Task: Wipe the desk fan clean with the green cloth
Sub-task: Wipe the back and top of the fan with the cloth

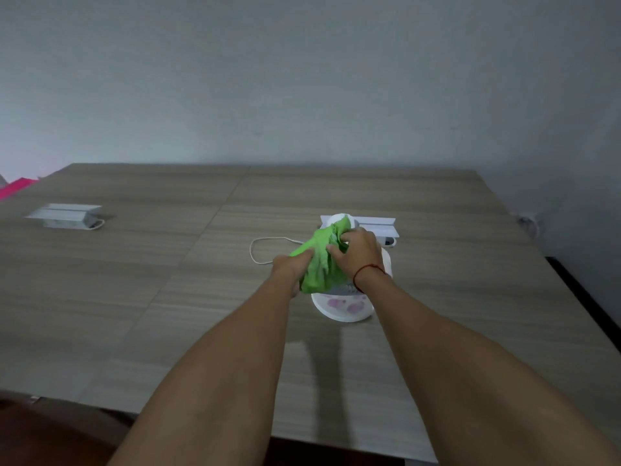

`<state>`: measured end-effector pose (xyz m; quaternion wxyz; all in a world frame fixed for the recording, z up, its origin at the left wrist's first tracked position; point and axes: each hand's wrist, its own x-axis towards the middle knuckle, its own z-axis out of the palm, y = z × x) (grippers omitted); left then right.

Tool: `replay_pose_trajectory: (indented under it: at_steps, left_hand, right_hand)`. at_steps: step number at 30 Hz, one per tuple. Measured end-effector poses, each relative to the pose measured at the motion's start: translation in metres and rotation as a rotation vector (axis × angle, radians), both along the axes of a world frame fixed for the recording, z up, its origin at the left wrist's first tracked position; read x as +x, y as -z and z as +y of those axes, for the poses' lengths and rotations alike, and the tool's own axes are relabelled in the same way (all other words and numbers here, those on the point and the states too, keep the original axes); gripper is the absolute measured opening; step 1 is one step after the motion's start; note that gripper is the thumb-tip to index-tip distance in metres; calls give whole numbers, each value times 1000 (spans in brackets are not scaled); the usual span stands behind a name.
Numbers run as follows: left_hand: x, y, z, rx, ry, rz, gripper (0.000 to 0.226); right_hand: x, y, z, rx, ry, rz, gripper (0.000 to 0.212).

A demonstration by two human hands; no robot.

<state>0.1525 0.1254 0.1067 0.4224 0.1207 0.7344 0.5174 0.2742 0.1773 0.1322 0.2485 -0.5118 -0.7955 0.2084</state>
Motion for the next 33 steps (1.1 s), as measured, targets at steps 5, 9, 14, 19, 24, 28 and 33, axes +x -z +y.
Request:
replay_pose_trajectory:
  at_steps: [5, 9, 14, 19, 24, 28, 33]
  left_hand:
    - [6, -20, -4, -43, 212, -207, 53]
    - [17, -44, -16, -9, 280, -222, 31]
    - [21, -55, -17, 51, 92, 97, 36]
    - [30, -60, -4, 299, 14, 197, 37]
    - [38, -53, 10, 312, 95, 204, 53]
    - [35, -42, 13, 290, 86, 225, 66]
    - [13, -30, 10, 217, -4, 526, 41]
  right_hand:
    - [2, -6, -9, -100, -9, 73, 24]
    - [6, -6, -10, -304, -28, 270, 32]
    - [6, -11, -6, -479, 20, 434, 38]
    - [14, -17, 5, -399, 76, 485, 41]
    - [33, -5, 13, -348, 184, 498, 33]
    - [41, 14, 15, -392, 387, 406, 35]
    - [39, 22, 14, -166, 476, 167, 49]
